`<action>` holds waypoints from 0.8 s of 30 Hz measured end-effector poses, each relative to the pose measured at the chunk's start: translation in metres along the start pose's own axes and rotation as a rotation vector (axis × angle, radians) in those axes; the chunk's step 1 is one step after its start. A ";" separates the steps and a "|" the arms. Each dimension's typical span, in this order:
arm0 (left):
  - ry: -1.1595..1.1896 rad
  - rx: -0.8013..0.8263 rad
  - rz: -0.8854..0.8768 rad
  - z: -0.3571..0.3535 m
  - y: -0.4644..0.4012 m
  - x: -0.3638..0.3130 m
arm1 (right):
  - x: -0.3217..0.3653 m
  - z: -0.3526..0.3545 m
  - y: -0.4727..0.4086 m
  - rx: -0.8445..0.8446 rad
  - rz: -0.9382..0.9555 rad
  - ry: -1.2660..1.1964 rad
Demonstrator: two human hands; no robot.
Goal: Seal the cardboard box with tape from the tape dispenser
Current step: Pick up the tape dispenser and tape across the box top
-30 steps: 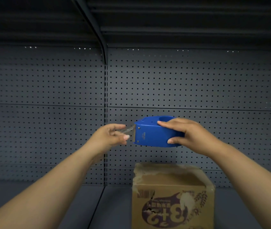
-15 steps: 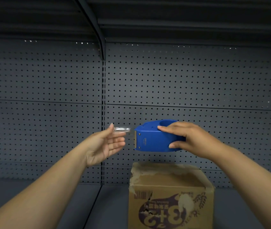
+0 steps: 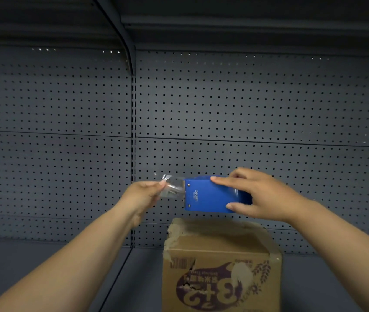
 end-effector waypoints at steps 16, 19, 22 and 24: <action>-0.057 -0.125 -0.015 -0.029 0.000 0.030 | -0.044 -0.023 0.036 0.057 -0.060 0.257; -0.053 -0.118 0.005 -0.046 0.001 0.031 | -0.053 -0.029 0.044 0.088 -0.073 0.238; -0.040 -0.200 0.057 -0.043 0.008 0.034 | -0.067 -0.031 0.057 0.091 -0.103 0.204; -0.065 -0.295 0.098 -0.021 0.015 0.042 | -0.085 -0.030 0.072 0.096 -0.161 0.213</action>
Point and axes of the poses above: each hand's wrist, its own y-axis away from the middle knuckle, its own z-axis out of the back of the hand, x = y × z, the point moved 7 cm from there along -y, towards the middle knuckle, and after that the axes turned 14 degrees about x, right-handed, at the moved point
